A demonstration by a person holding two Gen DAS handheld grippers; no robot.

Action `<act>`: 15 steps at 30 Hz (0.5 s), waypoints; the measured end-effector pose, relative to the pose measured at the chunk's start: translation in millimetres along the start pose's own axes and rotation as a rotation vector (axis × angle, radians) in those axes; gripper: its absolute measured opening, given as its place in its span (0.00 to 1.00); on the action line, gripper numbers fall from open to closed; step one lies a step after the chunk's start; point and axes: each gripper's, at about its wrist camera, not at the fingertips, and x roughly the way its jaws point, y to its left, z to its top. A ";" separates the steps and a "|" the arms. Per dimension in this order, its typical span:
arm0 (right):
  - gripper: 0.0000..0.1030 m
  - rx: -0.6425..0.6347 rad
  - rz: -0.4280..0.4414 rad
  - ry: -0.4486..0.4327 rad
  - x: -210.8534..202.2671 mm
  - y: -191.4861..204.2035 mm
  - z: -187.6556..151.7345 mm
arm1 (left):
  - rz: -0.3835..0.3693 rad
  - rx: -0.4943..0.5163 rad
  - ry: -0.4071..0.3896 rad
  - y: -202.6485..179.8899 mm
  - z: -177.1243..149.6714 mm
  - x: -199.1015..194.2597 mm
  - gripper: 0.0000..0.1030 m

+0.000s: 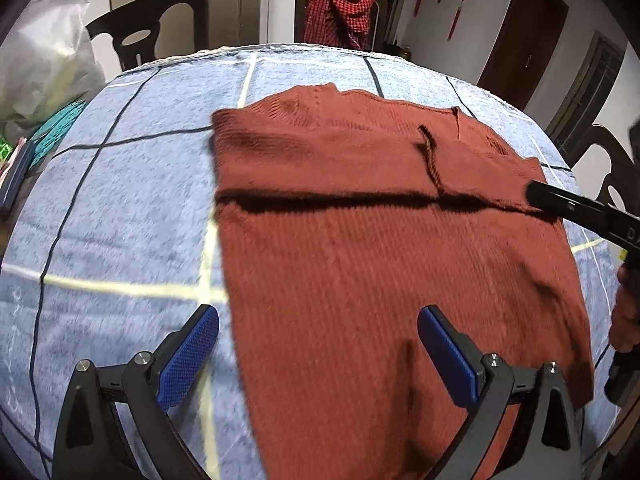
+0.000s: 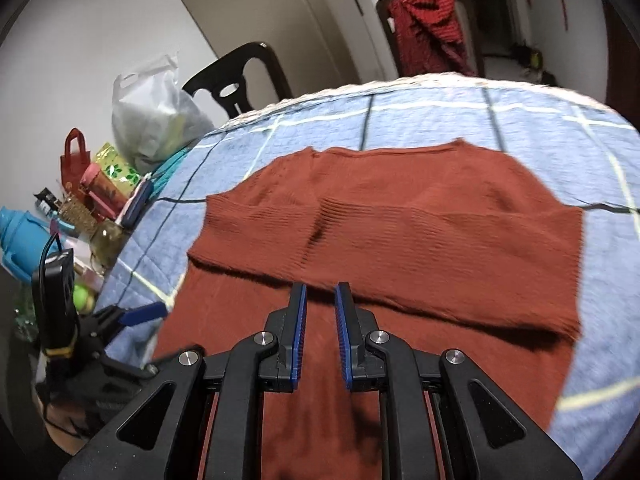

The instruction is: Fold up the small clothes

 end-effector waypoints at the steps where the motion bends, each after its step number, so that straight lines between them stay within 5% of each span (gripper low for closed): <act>1: 0.15 -0.010 -0.019 -0.007 -5.8 -1.6 -6.3 | 0.002 0.000 -0.002 1.2 -2.6 -2.2 0.98; 15: 0.32 -0.099 -0.176 0.044 -24.9 4.3 -89.5 | 0.027 0.044 0.010 -0.7 -44.6 -15.9 0.98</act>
